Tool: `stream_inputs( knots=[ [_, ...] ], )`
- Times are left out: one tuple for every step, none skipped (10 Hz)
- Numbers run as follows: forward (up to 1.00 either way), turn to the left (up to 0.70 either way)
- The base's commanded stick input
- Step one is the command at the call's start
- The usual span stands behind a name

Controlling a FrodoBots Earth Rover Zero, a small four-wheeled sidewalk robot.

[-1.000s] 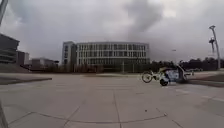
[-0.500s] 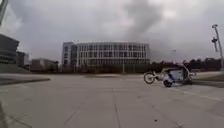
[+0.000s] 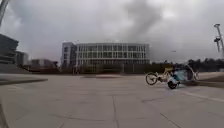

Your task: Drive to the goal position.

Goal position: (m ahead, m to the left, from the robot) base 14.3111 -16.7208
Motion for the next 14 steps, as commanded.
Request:
stream_inputs(
  knots=[
    [0.7,0.0],
    [0.7,0.0],
    [0.7,0.0],
    [0.7,0.0],
    [0.7,0.0],
    [0.7,0.0],
    [0.7,0.0],
    [0.7,0.0],
    [0.7,0.0],
    [0.7,0.0],
    [0.7,0.0],
    [0.7,0.0],
    [0.7,0.0],
    [0.7,0.0]
  ],
)
